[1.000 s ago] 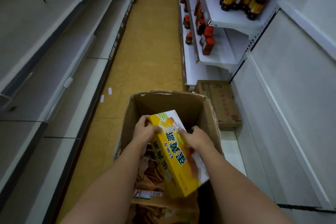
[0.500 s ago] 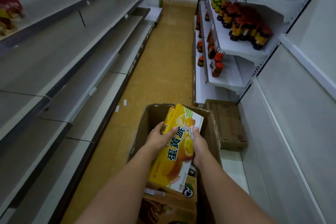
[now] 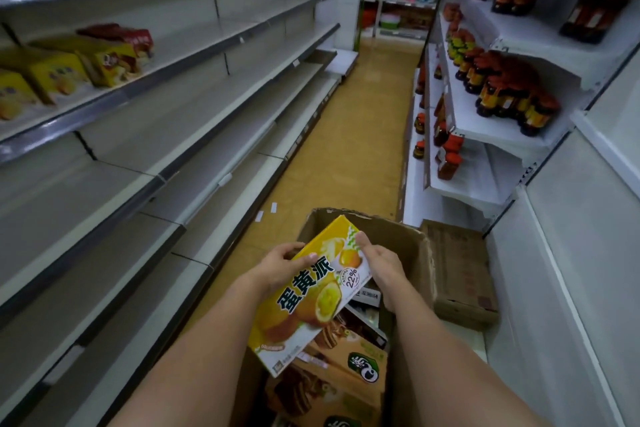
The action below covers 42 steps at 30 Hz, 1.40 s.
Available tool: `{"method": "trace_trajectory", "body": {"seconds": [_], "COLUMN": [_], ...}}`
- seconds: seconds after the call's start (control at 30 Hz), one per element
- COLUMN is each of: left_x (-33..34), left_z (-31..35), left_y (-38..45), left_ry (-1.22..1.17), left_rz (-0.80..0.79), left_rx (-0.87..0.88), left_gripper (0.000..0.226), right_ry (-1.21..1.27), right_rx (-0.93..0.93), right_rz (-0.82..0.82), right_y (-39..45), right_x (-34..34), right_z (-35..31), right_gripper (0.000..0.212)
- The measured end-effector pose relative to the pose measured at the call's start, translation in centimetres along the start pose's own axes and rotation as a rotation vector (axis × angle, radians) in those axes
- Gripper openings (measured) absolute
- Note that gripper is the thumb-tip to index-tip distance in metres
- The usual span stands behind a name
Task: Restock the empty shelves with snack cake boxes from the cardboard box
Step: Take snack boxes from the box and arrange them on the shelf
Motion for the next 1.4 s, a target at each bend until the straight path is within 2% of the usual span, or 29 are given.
{"method": "trace_trajectory", "body": {"seconds": [0.07, 0.13, 0.17, 0.23, 0.27, 0.33, 0.37, 0.4, 0.53, 0.7, 0.77, 0.87, 0.93, 1.07, 1.27, 1.4], "left_x": [-1.9, -4.4, -5.8, -8.5, -9.2, -9.5, -9.5, -9.9, -13.2, -17.1, -18.4, -19.6, -19.8, -19.7, -19.4, -18.8], "left_z": [-1.9, -4.4, -5.8, -8.6, -10.1, -11.5, -11.7, -12.1, -14.0, -18.5, -21.1, -25.1, -27.9, -31.5, -36.8, -40.2], "left_y": [-1.2, -3.0, -3.9, -5.8, -6.1, -7.0, -7.6, -8.5, -13.4, -21.0, -24.4, -29.8, -33.0, -39.0, -47.6, -53.7], "left_ry": [0.088, 0.081, 0.036, -0.185, -0.347, -0.653, -0.745, -0.803, -0.866, -0.82, -0.81, -0.819, -0.862, -0.88, -0.909, -0.935], "left_rz": [0.187, 0.389, 0.504, 0.675, 0.663, 0.479, 0.402, 0.393, 0.633, 0.843, 0.896, 0.935, 0.957, 1.052, 1.227, 1.317], "left_rx": [-0.01, -0.042, -0.059, -0.123, -0.156, -0.207, -0.207, -0.194, -0.072, -0.045, -0.049, -0.087, -0.115, -0.113, -0.158, -0.159], "left_gripper": [0.074, 0.103, 0.111, 0.113, 0.11, 0.102, 0.101, 0.096, 0.05, 0.034, 0.039, 0.067, 0.076, 0.055, 0.056, 0.045], "right_ry": [0.022, 0.045, 0.071, 0.143, 0.171, 0.205, 0.207, 0.188, -0.024, -0.195, -0.284, -0.405, -0.441, -0.491, -0.546, -0.543], "right_rx": [0.019, 0.024, 0.03, 0.045, 0.044, 0.051, 0.042, 0.023, -0.124, -0.27, -0.325, -0.385, -0.416, -0.496, -0.6, -0.647], "right_rz": [0.036, 0.071, 0.091, 0.104, 0.098, 0.043, 0.005, -0.027, -0.164, -0.333, -0.42, -0.558, -0.623, -0.713, -0.84, -0.918], "right_y": [-0.2, -0.6, -0.7, -1.3, -1.6, -2.2, -2.5, -3.0, -5.6, -11.9, -14.8, -18.9, -22.1, -28.5, -37.4, -43.3], "right_x": [1.2, 2.3, 2.9, 4.3, 5.1, 7.4, 8.4, 9.6, 13.9, 21.2, 24.2, 28.2, 30.5, 33.8, 37.7, 40.7], "right_z": [0.5, 0.5, 0.4, -0.1, -0.4, -0.9, -1.2, -1.6, -3.5, -4.5, -4.7, -4.7, -4.6, -3.9, -2.6, -1.2], "right_gripper": [0.053, 0.061, 0.066, 0.065, 0.06, 0.056, 0.056, 0.056, 0.052, 0.061, 0.056, 0.038, 0.033, 0.028, 0.032, 0.027]}}
Point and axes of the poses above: each hand's wrist, its own y-axis towards the middle knuckle, its own x-axis out of the palm, z = x × y, the point moved 6 cm from there along y, towards the middle knuckle, and after that the axes turned 4 degrees about -x, right-handed, at the moved point
